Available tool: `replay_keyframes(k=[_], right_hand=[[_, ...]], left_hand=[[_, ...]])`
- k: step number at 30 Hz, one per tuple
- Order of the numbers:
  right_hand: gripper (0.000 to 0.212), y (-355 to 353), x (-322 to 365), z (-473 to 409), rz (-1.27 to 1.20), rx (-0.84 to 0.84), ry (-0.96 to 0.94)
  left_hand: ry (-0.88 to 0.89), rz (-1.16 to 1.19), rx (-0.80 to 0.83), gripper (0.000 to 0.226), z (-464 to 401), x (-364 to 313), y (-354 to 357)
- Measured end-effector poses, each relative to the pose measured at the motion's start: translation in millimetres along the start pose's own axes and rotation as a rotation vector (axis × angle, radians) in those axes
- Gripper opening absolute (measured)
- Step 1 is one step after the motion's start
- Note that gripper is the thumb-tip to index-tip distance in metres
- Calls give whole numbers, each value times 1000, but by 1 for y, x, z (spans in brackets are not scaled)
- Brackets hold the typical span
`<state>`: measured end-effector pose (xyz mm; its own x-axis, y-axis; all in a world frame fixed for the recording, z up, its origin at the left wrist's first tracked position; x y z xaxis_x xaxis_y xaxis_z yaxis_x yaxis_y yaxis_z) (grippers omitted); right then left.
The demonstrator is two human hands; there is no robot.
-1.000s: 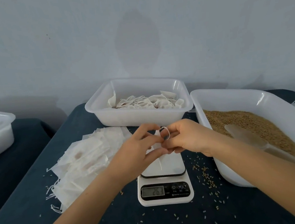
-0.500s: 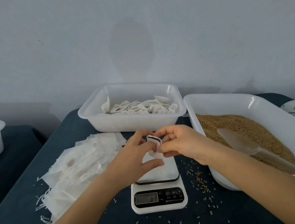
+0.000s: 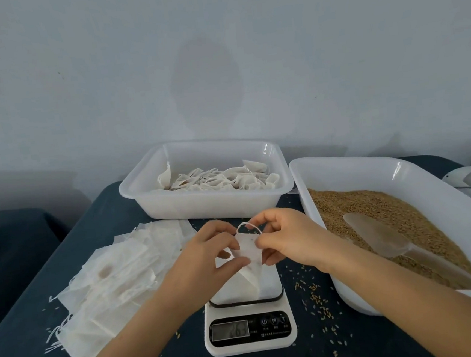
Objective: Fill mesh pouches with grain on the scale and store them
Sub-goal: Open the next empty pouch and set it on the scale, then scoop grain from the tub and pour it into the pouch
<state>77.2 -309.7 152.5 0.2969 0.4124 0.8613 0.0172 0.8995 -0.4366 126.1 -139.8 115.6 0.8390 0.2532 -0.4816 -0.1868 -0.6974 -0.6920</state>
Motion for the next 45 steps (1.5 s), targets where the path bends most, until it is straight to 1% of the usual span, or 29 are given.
replay_keyframes(k=[3,6,8,10,12,14,15,16,17,18,20,22,24,27,29,31,34,37,38,41,43,45], right_hand=[[29,-1,0,1,-13,41,37],[27,-3,-1,2,11,78,55],[24,-5,-3,3,41,93,53],[16,-11,-3,5,101,83,23],[12,-31,0,6,205,14,-17],[8,-65,-1,5,316,-162,-37],[11,-85,-4,4,393,-273,-34],[15,-107,-12,2,518,-361,-3],[20,-127,-23,0,697,-396,73],[25,-146,-37,-3,888,-369,185],[32,-174,-70,-6,1149,-188,460],[31,-188,-96,-3,1243,-19,652],[27,-195,-113,1,1256,42,691],[21,-200,-122,4,1216,49,637],[23,-200,-122,4,1162,56,624],[27,-199,-122,5,1147,97,632],[22,-195,-128,5,1190,136,628],[18,-195,-132,5,1109,95,626],[17,-197,-130,7,1073,79,620],[26,-210,-119,13,1001,2,550],[22,-219,-109,17,977,-42,500],[19,-223,-101,19,952,-47,482]], left_hand=[[23,16,-87,8,0,-1,1],[7,11,-106,8,0,-3,2],[7,-5,-117,8,-1,-4,3],[-1,-4,-132,8,-1,-4,4],[-12,-4,-151,8,-2,-3,4],[-31,-5,-158,9,-1,0,4],[-37,-5,-157,10,-1,1,4],[-42,-5,-153,11,0,2,4],[-47,-1,-149,12,1,2,4],[-50,4,-144,13,1,2,5],[-41,3,-137,15,1,3,6],[-38,-1,-132,16,0,3,8],[-37,5,-130,17,-1,3,11],[-22,7,-119,17,-4,3,16],[-13,4,-116,16,-6,3,19],[-13,4,-114,17,-7,3,20],[-3,11,-107,21,-7,4,21],[1,24,-102,25,-7,5,21],[2,24,-101,24,-8,5,21],[-19,16,-105,21,-8,7,20],[-24,15,-111,18,-11,5,19],[-5,19,-96,10,-19,-1,21]])
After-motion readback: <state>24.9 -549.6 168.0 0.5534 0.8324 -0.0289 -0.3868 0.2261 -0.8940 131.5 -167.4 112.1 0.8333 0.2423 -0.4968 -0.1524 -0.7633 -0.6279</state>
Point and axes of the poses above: each hand's wrist, its own z-axis away from the middle knuckle, its own y-axis out of the palm, x = y × z, the point moved 1 cm from there along -z, towards the middle knuckle, and after that the axes turned 9 degrees about y, right-handed, at the moved point
